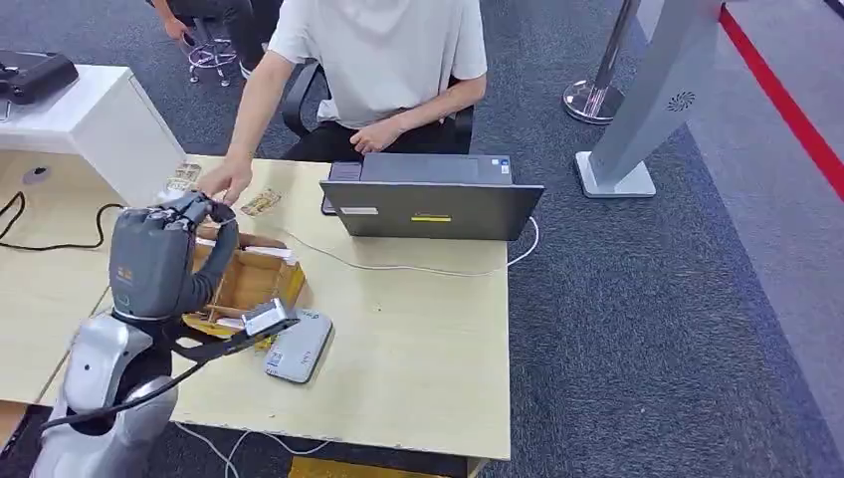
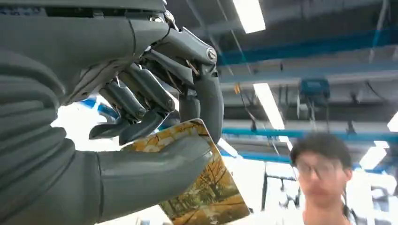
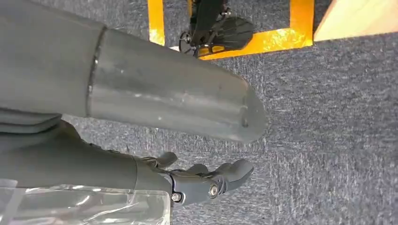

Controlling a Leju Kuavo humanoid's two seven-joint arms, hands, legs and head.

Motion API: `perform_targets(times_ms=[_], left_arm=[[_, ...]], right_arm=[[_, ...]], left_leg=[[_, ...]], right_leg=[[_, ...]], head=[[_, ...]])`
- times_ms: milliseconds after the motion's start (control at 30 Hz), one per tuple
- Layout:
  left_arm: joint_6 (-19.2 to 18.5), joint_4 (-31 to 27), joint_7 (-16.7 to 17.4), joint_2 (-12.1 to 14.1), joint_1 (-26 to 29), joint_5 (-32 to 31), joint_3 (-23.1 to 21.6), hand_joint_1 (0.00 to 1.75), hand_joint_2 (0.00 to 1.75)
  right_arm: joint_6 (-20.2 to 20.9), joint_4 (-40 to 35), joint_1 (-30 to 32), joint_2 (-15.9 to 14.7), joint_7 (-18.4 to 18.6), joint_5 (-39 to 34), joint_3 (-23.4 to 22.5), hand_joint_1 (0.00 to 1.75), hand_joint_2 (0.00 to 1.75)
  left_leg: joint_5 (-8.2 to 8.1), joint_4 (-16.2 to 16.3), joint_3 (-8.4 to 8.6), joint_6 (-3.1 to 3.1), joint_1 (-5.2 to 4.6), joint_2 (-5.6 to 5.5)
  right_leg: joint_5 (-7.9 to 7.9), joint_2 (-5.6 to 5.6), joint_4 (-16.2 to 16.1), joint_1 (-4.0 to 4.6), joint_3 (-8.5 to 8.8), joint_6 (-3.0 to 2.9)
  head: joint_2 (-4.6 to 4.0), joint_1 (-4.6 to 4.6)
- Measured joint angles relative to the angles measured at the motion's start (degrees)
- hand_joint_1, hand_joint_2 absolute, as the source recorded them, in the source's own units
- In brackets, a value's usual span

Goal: Pass the card to the sensor for recognition and then transmit it.

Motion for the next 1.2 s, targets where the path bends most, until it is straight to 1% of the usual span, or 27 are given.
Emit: perform_targets(times_ms=[100,200,267,400,467,533,667,700,867,1067,1200], left_arm=[[1.2,3.6,0.1,0.0,-6.7,-2.1,0.0,1.75,1.75],[2.8,6.6,0.4,0.0,-10.4,-4.6,0.0,1.75,1.75],[4.1,11.0,1.0,0.2,-14.3,-8.2,0.0,1.75,1.75],[5.9,23.9,1.0,0.9,-22.5,-8.4,0.4,1.75,1.75],[7.3,29.2,0.6,0.9,-25.0,-7.5,0.6,1.75,1.75],[7.8,32.9,0.5,0.9,-26.4,-7.0,0.9,1.75,1.75],[8.1,37.4,0.5,0.8,-27.5,-6.9,1.1,1.75,1.75],[8.1,38.1,0.5,0.8,-27.8,-6.8,1.1,0.00,1.75],[8.0,39.6,0.8,0.8,-27.9,-6.4,1.3,0.00,1.75],[9.9,40.0,0.9,1.0,-26.4,-5.4,2.3,0.00,1.75],[10.1,40.0,0.6,1.3,-25.7,-5.2,2.5,0.00,1.75]], right_arm=[[0.5,0.0,-0.4,0.0,0.1,1.1,0.2,0.00,0.00],[0.5,0.0,-0.6,0.0,0.3,2.1,0.5,0.00,0.00],[1.0,0.0,-1.1,0.0,1.5,3.5,1.0,0.00,0.00],[1.4,0.0,-2.0,0.0,3.2,4.9,2.2,0.00,0.00],[1.4,0.0,-2.0,0.0,3.2,5.0,2.4,0.00,0.00],[1.4,0.1,-2.0,0.0,3.2,4.9,2.6,0.00,0.00],[1.3,0.2,-2.0,0.0,3.2,5.0,2.9,0.00,0.00],[1.3,0.2,-1.9,0.0,3.2,4.9,3.0,0.00,0.00],[1.3,0.4,-2.0,0.0,3.1,4.9,3.2,0.00,0.00],[1.3,0.5,-2.0,0.1,3.1,5.0,3.3,0.00,0.00],[1.3,0.5,-2.0,0.1,3.1,5.0,3.3,0.00,0.00]], left_leg=[[0.05,0.0,0.02,0.01,-0.01,0.00],[0.08,0.0,0.03,0.00,-0.01,0.03],[0.12,0.0,0.01,0.03,-0.01,-0.02],[0.18,0.0,0.04,-0.03,0.00,0.02],[0.19,0.0,0.02,-0.03,0.00,0.02],[0.18,0.0,0.02,-0.03,0.00,0.03],[0.18,0.0,0.00,-0.03,-0.01,0.05],[0.18,0.0,-0.01,-0.03,-0.01,0.04],[0.18,0.0,-0.02,-0.03,-0.01,0.04],[0.18,0.0,-0.02,-0.03,-0.01,0.04],[0.18,0.0,-0.03,-0.03,0.00,0.03]], right_leg=[[0.06,0.03,0.0,-0.01,0.07,-0.01],[0.09,0.08,0.0,-0.01,0.04,0.00],[0.09,0.02,0.0,0.00,0.05,0.01],[0.20,0.09,0.0,0.00,0.03,-0.03],[0.20,0.08,0.1,0.00,0.03,-0.03],[0.20,0.12,0.1,0.00,0.03,-0.03],[0.20,0.12,0.1,-0.01,0.00,-0.03],[0.20,0.12,0.1,-0.01,0.00,-0.03],[0.20,0.11,0.1,-0.01,0.00,-0.03],[0.20,0.10,0.1,0.00,0.00,-0.03],[0.20,0.09,0.1,0.00,0.00,-0.03]], head=[[0.00,-0.02],[0.00,-0.02],[0.00,0.00],[0.00,-0.11],[0.00,-0.13],[0.00,-0.13],[0.00,-0.11],[0.00,-0.11],[0.00,-0.09],[0.00,-0.09],[0.00,-0.09]])
